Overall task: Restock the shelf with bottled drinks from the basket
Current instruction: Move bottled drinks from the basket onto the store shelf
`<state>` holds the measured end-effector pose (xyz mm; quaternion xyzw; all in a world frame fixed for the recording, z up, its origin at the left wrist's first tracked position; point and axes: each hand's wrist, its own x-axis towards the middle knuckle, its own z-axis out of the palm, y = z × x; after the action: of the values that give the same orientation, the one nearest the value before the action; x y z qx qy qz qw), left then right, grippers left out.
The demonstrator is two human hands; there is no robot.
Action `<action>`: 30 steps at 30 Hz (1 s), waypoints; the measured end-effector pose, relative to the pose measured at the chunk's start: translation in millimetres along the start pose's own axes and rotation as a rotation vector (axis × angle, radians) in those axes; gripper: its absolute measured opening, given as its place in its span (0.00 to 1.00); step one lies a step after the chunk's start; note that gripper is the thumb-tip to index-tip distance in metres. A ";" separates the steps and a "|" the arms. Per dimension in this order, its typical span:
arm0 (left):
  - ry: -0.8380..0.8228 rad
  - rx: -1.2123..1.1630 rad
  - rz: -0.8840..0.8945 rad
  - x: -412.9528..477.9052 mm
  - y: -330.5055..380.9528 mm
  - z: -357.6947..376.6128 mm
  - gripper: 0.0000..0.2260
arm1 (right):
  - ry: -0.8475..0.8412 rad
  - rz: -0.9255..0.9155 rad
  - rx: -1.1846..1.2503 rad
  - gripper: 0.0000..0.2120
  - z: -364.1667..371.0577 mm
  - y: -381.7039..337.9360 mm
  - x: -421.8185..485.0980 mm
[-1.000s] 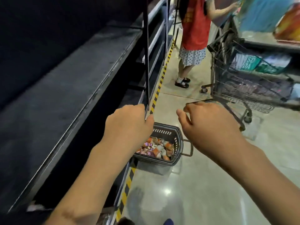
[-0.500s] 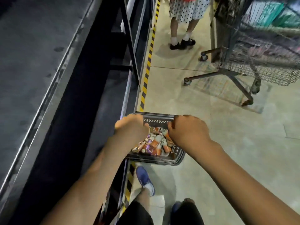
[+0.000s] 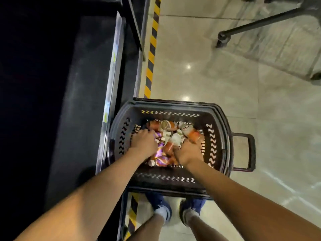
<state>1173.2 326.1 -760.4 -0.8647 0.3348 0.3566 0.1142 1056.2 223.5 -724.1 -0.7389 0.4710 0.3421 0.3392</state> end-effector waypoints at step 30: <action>-0.024 -0.408 -0.079 114.3 -12.7 115.1 0.28 | 0.057 0.029 0.687 0.32 90.2 43.3 160.8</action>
<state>1179.0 329.0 -923.0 -0.8781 0.2200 0.4224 -0.0454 1051.1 209.1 -912.9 -0.5842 0.5785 0.1474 0.5499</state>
